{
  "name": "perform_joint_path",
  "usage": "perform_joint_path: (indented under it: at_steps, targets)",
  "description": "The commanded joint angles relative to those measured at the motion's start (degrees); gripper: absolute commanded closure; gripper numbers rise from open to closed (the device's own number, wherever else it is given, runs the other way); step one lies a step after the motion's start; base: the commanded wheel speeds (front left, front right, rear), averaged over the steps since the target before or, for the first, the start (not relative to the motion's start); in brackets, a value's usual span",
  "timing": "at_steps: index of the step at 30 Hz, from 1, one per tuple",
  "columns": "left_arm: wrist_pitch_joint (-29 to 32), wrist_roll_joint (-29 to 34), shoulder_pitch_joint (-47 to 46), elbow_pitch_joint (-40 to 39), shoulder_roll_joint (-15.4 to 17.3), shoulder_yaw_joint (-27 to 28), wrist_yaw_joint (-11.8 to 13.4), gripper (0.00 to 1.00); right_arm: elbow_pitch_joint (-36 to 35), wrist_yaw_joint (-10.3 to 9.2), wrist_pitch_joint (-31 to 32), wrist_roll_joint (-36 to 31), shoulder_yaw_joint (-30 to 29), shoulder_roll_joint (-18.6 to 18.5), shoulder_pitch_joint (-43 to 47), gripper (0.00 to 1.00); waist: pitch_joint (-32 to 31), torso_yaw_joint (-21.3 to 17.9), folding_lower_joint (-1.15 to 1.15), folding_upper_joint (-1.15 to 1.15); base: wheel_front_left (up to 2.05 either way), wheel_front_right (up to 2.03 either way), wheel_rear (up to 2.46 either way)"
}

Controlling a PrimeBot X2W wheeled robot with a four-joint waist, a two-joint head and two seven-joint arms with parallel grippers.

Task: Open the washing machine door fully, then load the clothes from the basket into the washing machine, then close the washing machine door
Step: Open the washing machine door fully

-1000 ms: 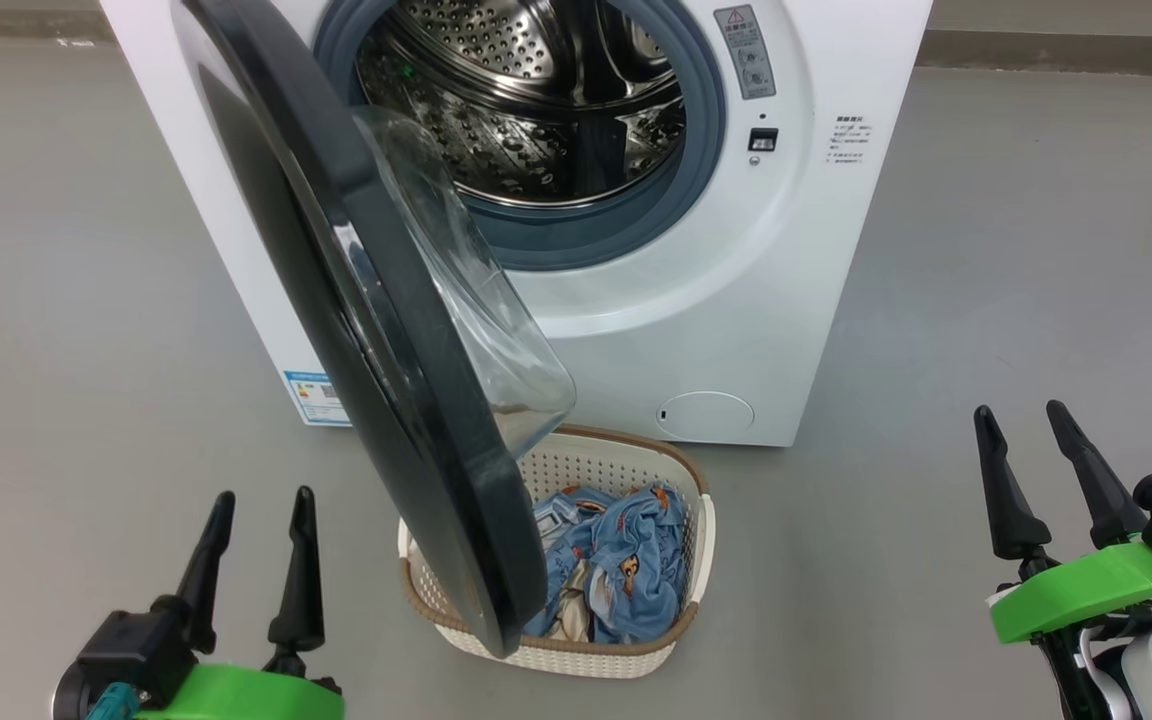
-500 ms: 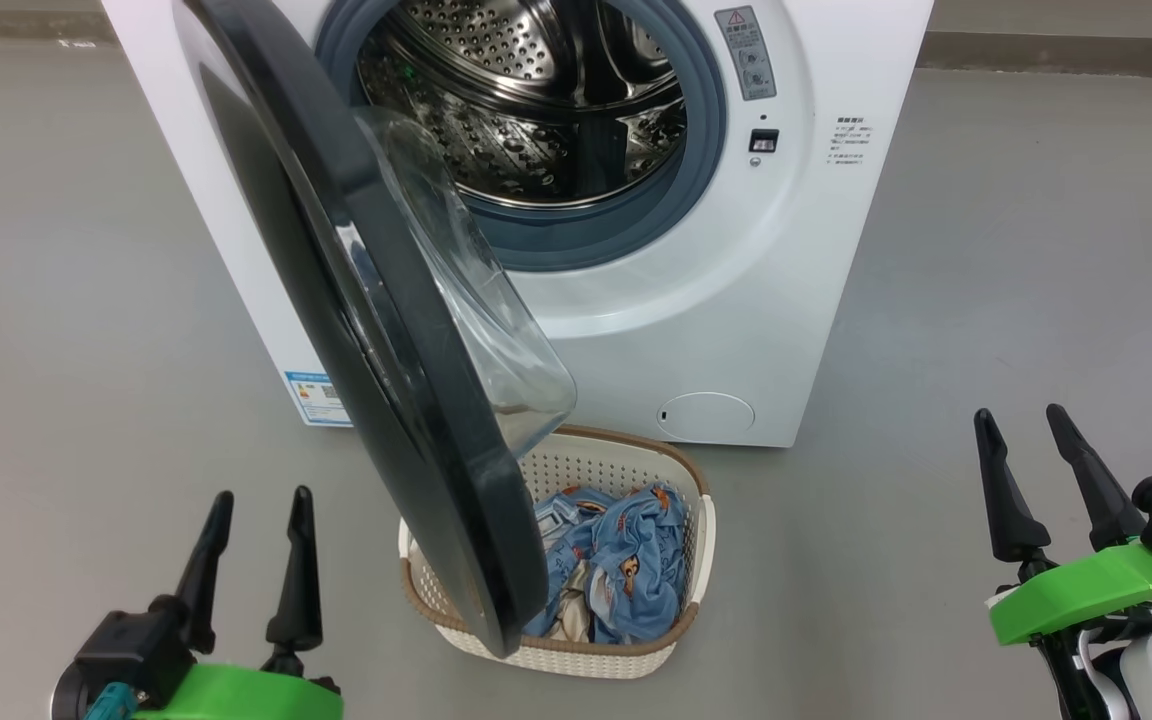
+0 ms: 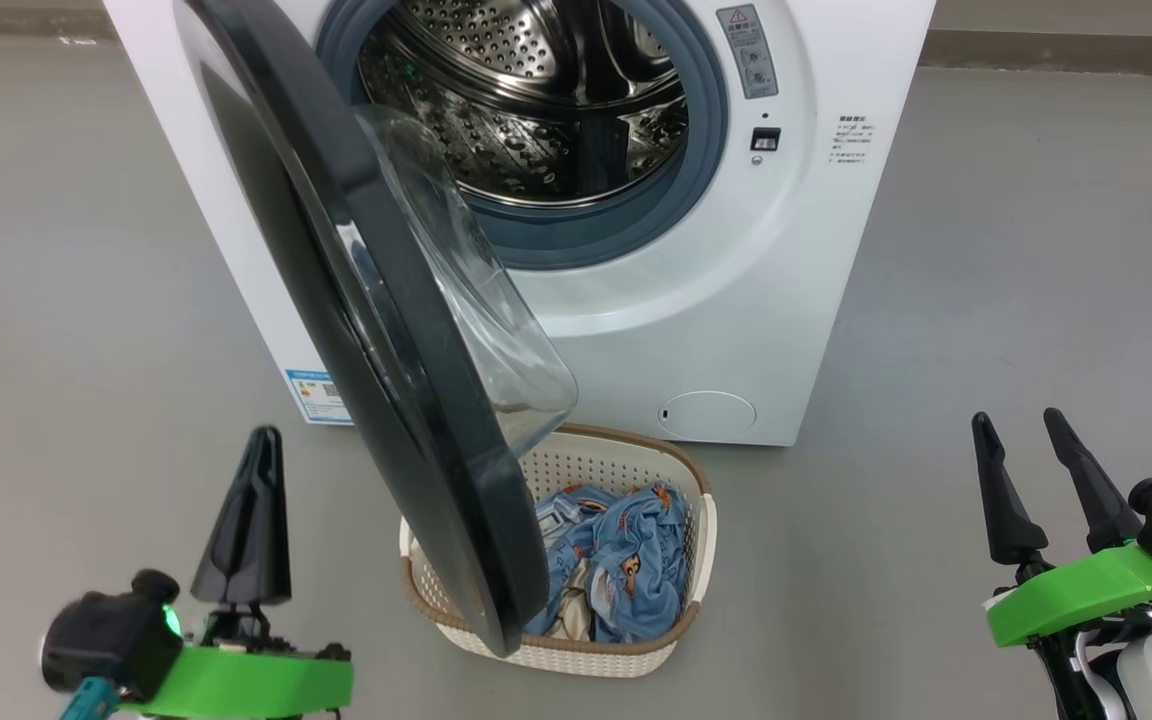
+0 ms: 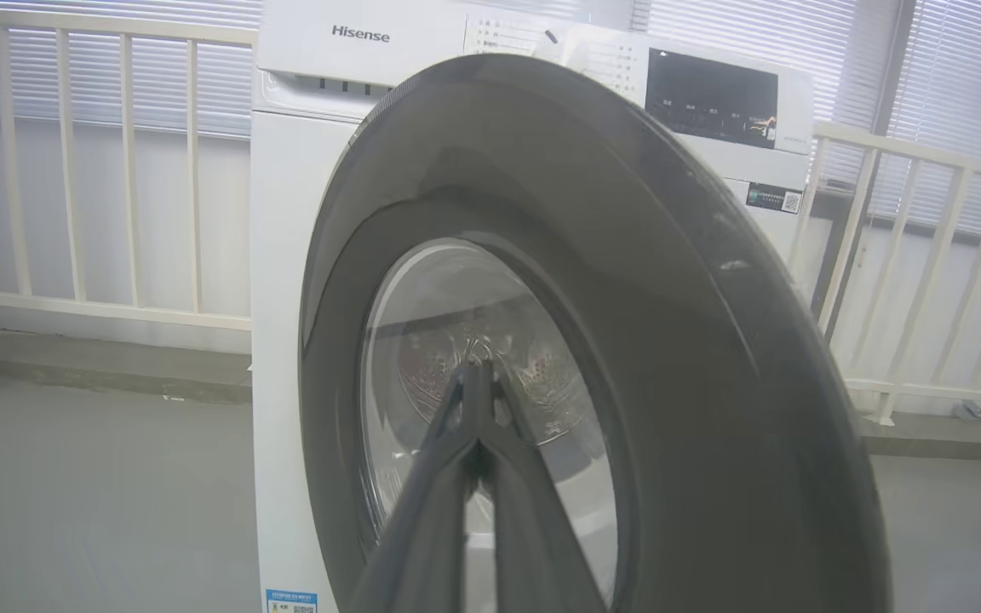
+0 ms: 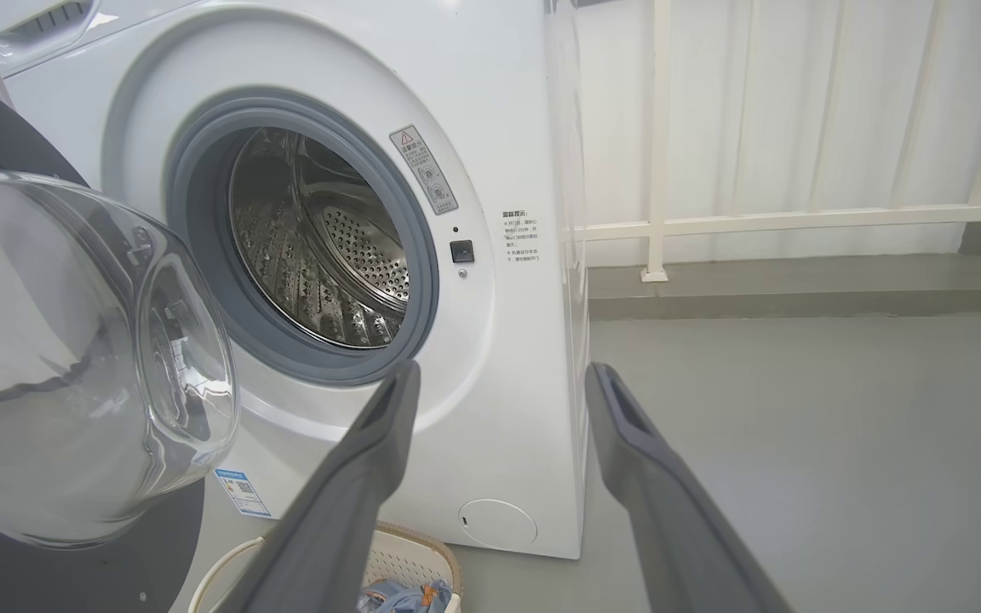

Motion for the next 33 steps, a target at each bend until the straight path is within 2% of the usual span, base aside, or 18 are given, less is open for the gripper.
perform_joint_path:
  at_steps: [1,8,17,24,33]
  targets:
    - [-0.3,0.8,-2.0,-3.2,0.5,1.4,-0.2,1.00,-1.1,0.33,-0.7,-0.4,1.1,-0.8,-0.6,0.00,0.0,0.0,0.00,0.00,0.00,0.00,0.00]
    - [-0.3,2.3,-2.2,-12.6,0.0,-1.7,-0.2,1.00,-1.1,0.33,-0.7,-0.2,1.2,-0.7,-0.7,0.00,0.1,0.0,0.00,0.00,0.00,0.00,0.00]
    - [1.6,1.7,-2.3,-19.4,-0.2,-9.5,-0.2,1.00,-1.0,0.33,-0.7,0.0,1.7,-0.3,-0.9,0.00,0.3,-0.4,0.00,0.00,0.00,0.00,0.00]
    - [3.9,-0.2,-2.4,-18.5,-0.4,-16.3,-0.2,1.00,-1.1,0.33,-0.7,0.1,1.9,0.1,-1.1,0.00,0.9,-1.3,0.00,0.00,0.00,0.00,0.00]
    - [4.4,-3.1,-2.7,-12.0,-0.6,-21.7,-0.2,1.00,-0.9,0.33,-0.7,0.2,2.1,0.4,-1.4,0.00,1.8,-2.4,0.00,0.00,0.00,0.00,0.00]
